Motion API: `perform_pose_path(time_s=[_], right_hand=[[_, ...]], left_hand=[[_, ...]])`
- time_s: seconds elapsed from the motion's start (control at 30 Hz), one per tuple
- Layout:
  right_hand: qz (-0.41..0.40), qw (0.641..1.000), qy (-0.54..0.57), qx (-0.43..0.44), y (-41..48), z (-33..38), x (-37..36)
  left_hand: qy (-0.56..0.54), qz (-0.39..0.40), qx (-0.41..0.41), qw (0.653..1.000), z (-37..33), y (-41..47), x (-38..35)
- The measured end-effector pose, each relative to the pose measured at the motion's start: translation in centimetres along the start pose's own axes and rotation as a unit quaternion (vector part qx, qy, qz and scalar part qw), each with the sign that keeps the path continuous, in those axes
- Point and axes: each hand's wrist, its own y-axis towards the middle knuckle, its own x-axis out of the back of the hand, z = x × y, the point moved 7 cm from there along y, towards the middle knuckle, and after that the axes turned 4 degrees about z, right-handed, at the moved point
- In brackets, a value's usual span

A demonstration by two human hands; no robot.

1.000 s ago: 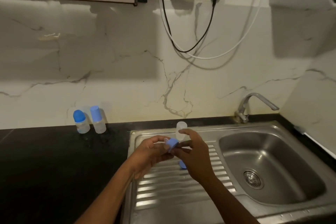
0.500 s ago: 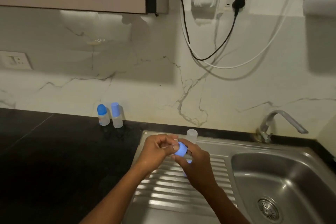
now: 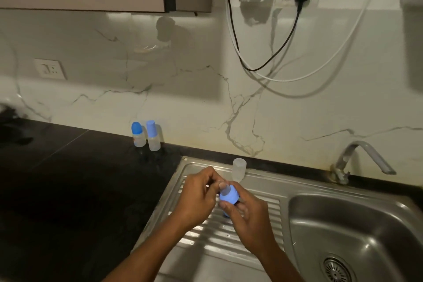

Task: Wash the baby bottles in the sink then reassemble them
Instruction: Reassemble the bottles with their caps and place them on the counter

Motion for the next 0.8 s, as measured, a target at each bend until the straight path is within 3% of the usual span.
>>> perform_pose_path(time_s=[0.07, 0.23, 0.37, 0.53, 0.7, 0.8], right_hand=[[0.008, 1.0, 0.004, 0.006, -0.1, 0.3, 0.3], [-0.064, 0.992, 0.093, -0.05, -0.3, 0.6, -0.1], [-0.061, 0.99, 0.102, -0.076, -0.7, 0.4, -0.6], [0.03, 0.993, 0.027, -0.112, -1.5, -1.9, -0.6], [-0.025, 0.98, 0.053, -0.191, -3.6, -4.9, -1.1], [-0.024, 0.964, 0.097, -0.246, -4.4, -7.2, -1.0]], left_hand=[[0.031, 0.02, -0.006, 0.999, -0.2, 0.1, 0.0], [-0.015, -0.064, -0.039, 0.997, -1.8, -1.2, -0.3], [0.001, -0.058, -0.084, 0.995, -1.6, -1.7, -0.6], [-0.024, 0.003, 0.013, 1.0, 1.8, -0.9, -1.5], [-0.07, 0.039, 0.024, 0.997, 4.5, -1.2, -4.5], [-0.124, 0.064, 0.081, 0.987, 7.0, -0.5, -5.7]])
